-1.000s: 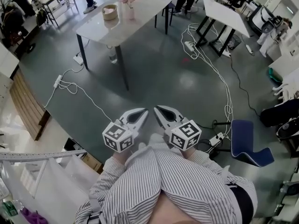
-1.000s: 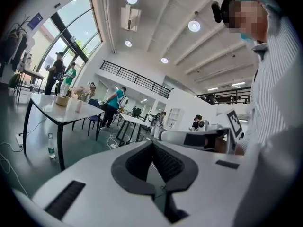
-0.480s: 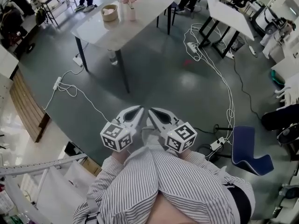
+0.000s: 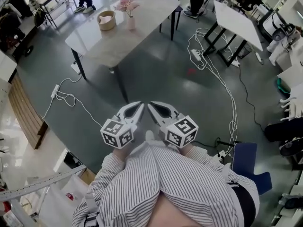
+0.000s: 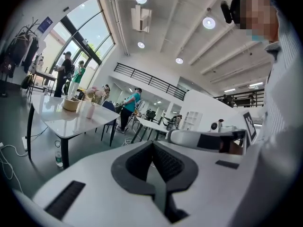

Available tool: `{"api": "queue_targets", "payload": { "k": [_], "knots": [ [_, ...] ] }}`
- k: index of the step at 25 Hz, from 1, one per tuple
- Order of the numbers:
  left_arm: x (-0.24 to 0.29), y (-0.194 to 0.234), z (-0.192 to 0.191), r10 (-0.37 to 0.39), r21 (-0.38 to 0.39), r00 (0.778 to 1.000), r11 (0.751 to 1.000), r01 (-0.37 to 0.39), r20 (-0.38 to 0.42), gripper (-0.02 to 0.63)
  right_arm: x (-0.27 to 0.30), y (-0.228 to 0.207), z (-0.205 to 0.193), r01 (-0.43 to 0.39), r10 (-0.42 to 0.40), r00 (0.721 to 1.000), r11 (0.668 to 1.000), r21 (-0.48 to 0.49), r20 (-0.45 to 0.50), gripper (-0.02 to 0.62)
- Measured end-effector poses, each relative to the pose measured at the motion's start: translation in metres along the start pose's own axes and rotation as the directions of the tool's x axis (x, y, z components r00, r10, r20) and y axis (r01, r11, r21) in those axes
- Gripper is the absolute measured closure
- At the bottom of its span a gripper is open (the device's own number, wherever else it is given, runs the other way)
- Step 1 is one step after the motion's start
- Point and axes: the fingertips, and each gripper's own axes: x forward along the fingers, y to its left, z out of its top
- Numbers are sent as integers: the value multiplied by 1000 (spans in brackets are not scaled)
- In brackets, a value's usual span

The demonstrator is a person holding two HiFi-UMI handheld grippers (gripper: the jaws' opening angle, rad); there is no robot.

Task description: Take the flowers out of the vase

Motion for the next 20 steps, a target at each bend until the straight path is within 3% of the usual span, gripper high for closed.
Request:
{"api": "queue_targets", "payload": {
  "k": [7, 20],
  "knots": [
    [75, 29, 17, 23, -28, 1000, 999, -22, 16, 594, 30, -84, 19, 1, 0, 1000, 1000, 6, -32, 580],
    [129, 82, 20, 38, -82, 998, 996, -42, -47, 594, 64, -149, 20, 30, -25, 999, 994, 104, -45, 580]
  ]
}}
